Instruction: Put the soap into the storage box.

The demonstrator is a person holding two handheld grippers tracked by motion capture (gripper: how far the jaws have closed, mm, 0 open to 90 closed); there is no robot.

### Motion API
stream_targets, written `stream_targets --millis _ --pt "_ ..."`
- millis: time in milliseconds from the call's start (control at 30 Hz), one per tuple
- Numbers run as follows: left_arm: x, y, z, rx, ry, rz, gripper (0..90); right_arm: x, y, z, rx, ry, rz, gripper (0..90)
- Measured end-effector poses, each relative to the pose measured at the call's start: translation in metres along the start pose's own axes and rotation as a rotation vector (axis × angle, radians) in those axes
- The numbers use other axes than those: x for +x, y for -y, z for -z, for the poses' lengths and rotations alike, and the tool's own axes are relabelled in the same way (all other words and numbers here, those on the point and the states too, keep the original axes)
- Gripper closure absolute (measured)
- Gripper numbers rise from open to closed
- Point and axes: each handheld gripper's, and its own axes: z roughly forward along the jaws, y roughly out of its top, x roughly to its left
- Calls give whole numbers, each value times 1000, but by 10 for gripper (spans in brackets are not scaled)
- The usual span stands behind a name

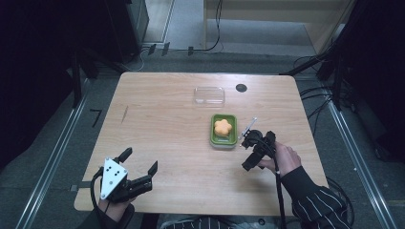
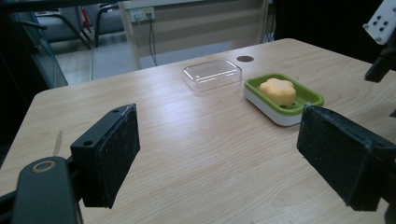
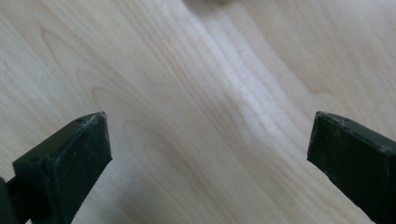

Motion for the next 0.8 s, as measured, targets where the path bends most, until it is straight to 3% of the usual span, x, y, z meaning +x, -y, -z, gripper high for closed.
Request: stream_targets --millis 333,533,800 --pt "0 0 0 -1 0 0 137 7 28 -4 22 -3 -20 0" --pt "0 0 0 1 0 -1 137 11 49 -7 8 0 -30 1" --pt "-1 0 -1 -1 -2 -2 137 18 70 -12 42 -13 -48 1"
